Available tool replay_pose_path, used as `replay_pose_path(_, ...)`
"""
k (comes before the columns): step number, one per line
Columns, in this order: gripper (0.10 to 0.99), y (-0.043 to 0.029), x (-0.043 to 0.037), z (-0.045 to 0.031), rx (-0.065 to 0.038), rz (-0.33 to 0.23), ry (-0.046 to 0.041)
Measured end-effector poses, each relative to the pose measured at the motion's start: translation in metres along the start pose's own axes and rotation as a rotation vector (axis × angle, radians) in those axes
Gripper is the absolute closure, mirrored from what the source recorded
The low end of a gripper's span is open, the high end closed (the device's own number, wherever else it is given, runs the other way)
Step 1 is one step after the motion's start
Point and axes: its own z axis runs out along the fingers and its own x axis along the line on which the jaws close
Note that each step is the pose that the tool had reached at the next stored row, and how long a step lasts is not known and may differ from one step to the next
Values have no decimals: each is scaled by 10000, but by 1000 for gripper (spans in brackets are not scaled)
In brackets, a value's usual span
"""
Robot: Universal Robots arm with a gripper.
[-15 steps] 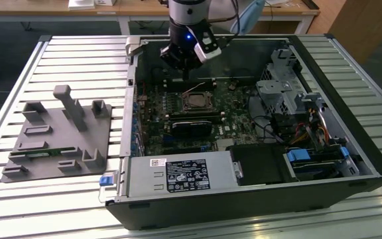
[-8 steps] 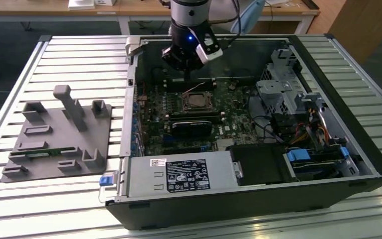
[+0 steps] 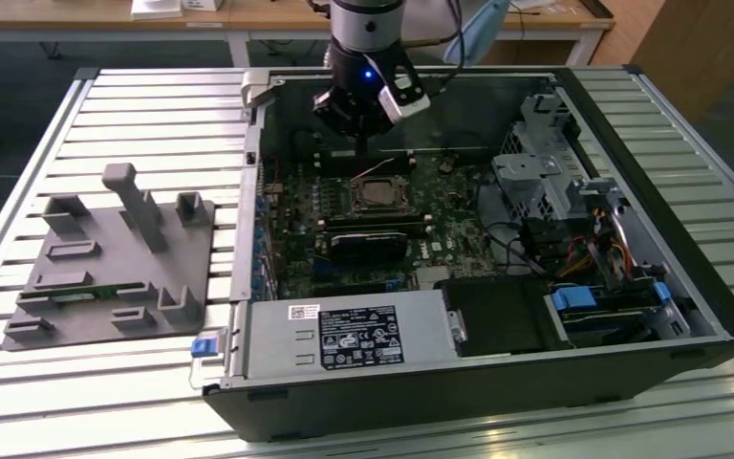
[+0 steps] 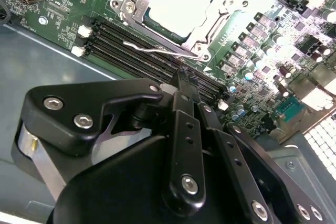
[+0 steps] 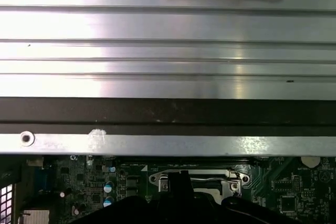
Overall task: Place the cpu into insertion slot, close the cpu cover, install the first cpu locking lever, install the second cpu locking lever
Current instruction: 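Install the first cpu locking lever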
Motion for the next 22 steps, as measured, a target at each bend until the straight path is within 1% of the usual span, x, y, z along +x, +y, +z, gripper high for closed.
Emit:
replay_pose_path(4, 980, -2, -28, 22, -2, 0, -1)
replay_pose_path(10, 980, -5, -53, 77, -2, -36, 2)
replay_pose_path(15, 980, -5, -118, 99, -2, -40, 3)
replay_pose_path(17, 980, -6, -126, 115, -2, -45, 3)
replay_pose_path(22, 980, -7, -133, 158, -6, -331, 25)
